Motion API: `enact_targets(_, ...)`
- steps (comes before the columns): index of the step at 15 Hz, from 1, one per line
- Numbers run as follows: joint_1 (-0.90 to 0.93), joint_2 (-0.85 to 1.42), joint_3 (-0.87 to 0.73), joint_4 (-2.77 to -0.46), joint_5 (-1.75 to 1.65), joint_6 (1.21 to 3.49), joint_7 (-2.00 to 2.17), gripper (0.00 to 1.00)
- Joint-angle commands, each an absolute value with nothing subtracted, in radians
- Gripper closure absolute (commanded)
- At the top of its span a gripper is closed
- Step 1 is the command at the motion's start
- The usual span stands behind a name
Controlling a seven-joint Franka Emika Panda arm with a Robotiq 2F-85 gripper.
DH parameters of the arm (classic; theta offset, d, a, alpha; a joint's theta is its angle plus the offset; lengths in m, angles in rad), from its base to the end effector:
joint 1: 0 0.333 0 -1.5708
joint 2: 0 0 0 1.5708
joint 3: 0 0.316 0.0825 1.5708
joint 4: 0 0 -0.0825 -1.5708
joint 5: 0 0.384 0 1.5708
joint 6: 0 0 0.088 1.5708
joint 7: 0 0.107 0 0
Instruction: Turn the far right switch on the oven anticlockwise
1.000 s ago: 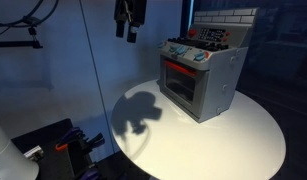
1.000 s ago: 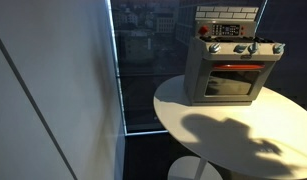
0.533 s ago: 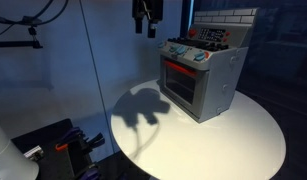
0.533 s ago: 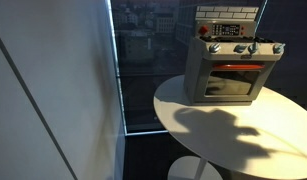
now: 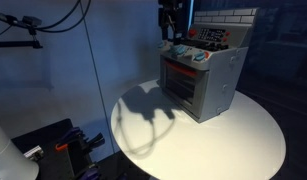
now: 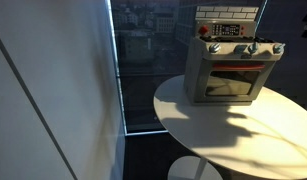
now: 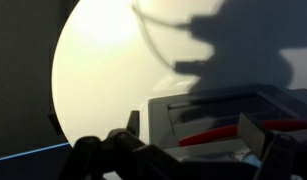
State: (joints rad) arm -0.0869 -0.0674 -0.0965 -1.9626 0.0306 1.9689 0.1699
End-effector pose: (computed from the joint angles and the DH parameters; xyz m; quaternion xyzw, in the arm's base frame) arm 0.5380 -0.0988 0.5093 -0.9827 0.1809 -0.0368 0.0173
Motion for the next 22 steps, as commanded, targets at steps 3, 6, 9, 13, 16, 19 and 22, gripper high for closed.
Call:
enact_targets(3,-0.098,0.024,-0.102,-1.893,0.040,2.083,0.262,0.00)
enact_targets(6,-0.097,0.045,-0.106,-1.875,0.036,2.095,0.285,0.00)
enact_targets(9,-0.094,0.031,-0.104,-1.914,0.031,2.104,0.260,0.00)
enact_targets(13,-0.093,0.028,-0.104,-1.922,0.024,2.126,0.269,0.00)
enact_targets(16,-0.095,0.027,-0.106,-1.942,0.030,2.181,0.282,0.00)
enact_targets(19,-0.095,0.025,-0.107,-1.966,0.034,2.245,0.291,0.00)
enact_targets(22,-0.096,0.026,-0.108,-1.996,0.040,2.326,0.300,0.00)
